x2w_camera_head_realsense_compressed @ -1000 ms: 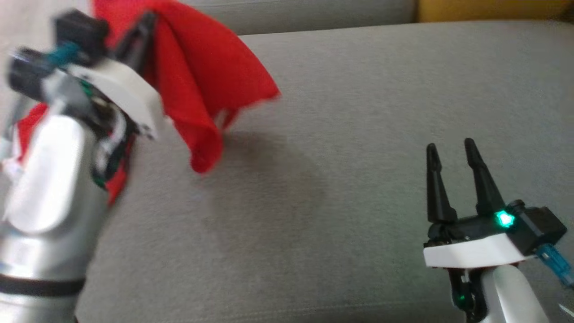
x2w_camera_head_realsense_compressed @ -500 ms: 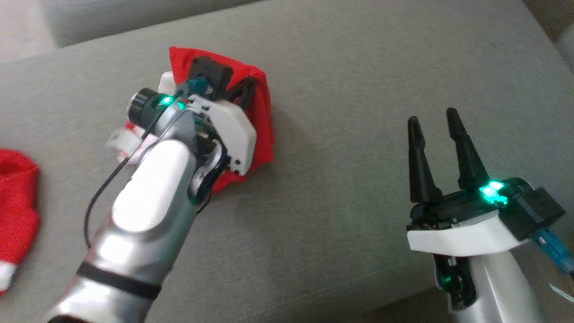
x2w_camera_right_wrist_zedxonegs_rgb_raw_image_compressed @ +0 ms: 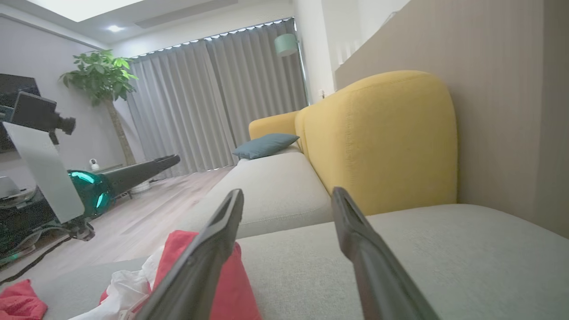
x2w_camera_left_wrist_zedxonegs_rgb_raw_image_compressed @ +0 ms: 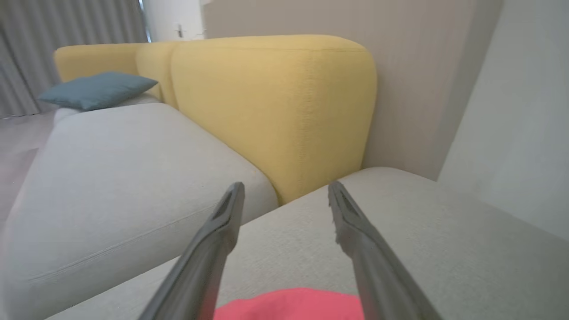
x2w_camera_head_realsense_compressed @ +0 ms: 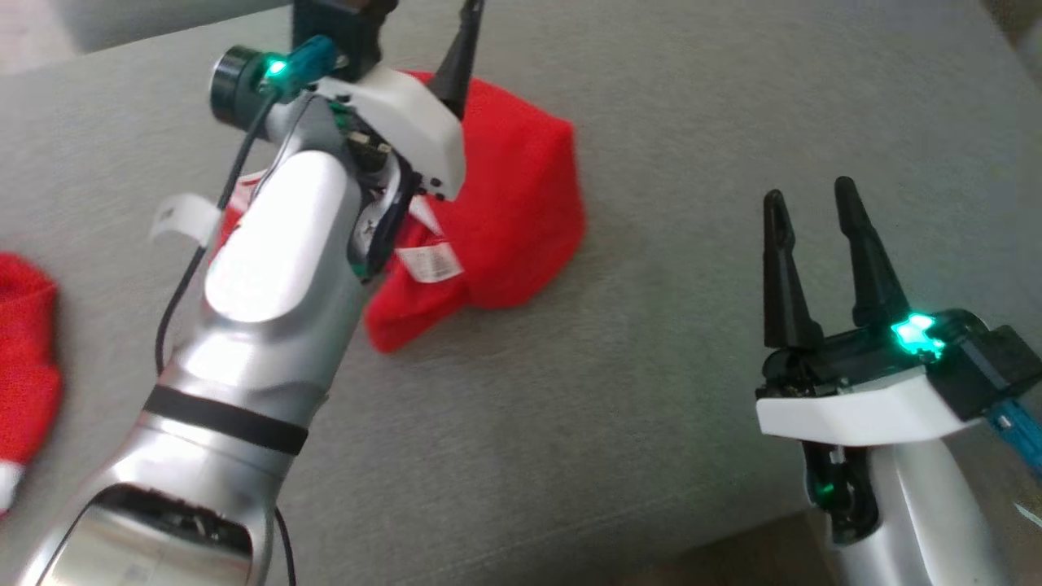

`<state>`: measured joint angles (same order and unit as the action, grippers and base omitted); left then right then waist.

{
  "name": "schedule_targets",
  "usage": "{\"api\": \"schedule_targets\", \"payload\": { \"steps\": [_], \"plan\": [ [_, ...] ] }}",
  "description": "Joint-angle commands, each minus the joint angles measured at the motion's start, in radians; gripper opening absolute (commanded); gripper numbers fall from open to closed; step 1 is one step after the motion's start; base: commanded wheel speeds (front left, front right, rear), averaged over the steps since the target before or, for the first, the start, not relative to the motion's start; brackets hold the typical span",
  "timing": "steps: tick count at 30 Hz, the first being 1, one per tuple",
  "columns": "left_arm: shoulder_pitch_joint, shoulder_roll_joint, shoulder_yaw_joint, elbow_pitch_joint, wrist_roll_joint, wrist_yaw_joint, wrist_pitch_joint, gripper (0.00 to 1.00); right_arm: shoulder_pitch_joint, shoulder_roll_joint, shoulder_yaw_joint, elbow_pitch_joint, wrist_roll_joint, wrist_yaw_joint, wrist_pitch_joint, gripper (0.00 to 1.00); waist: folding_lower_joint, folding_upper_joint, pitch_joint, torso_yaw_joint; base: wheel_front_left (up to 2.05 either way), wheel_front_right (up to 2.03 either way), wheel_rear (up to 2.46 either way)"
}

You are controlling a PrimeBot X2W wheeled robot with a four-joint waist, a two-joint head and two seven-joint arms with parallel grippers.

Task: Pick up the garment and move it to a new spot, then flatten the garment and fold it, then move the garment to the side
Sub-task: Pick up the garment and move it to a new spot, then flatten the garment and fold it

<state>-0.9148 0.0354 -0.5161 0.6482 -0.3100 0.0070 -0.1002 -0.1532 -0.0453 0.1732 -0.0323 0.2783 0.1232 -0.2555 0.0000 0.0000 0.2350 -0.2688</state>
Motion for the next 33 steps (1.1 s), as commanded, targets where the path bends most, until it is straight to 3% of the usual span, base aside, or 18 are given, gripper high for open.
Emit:
{"api": "schedule_targets", "payload": {
  "steps": [1,7,13,21,27,33],
  "plan": [
    [-0.04,0.031,0.035,-0.026,-0.006,-0.007,-0.031,1.0,-0.009,-0.005,0.003,-0.026,-0.016,0.008,-0.006,1.0,0.0,0.0,-0.026,0.078,0.0,0.0,0.0],
    [-0.004,0.083,0.05,-0.05,-0.008,-0.005,-0.086,1.0,0.007,-0.005,-0.027,-0.016,-0.044,0.008,-0.006,1.0,0.0,0.0,-0.059,0.186,0.0,0.0,0.0],
    [0.087,0.145,0.052,-0.106,-0.004,0.003,-0.104,1.0,0.02,-0.005,-0.033,-0.001,-0.062,0.008,-0.006,1.0,0.0,0.0,-0.088,0.251,0.0,0.0,0.0],
    [0.38,0.199,0.108,-0.263,-0.05,0.084,-0.145,1.0,0.059,-0.005,-0.037,0.035,-0.08,0.008,-0.006,1.0,0.0,0.0,-0.143,0.324,0.0,0.0,0.0],
    [0.609,0.171,0.177,-0.412,-0.083,0.159,-0.16,1.0,0.083,-0.005,-0.04,0.067,-0.094,0.008,-0.006,1.0,0.0,0.0,-0.163,0.352,0.0,0.0,0.0],
    [0.694,0.128,0.206,-0.501,-0.054,0.157,-0.161,1.0,0.086,-0.005,-0.048,0.087,-0.12,0.008,-0.006,1.0,0.0,0.0,-0.155,0.383,0.0,0.0,0.0]
  ]
}}
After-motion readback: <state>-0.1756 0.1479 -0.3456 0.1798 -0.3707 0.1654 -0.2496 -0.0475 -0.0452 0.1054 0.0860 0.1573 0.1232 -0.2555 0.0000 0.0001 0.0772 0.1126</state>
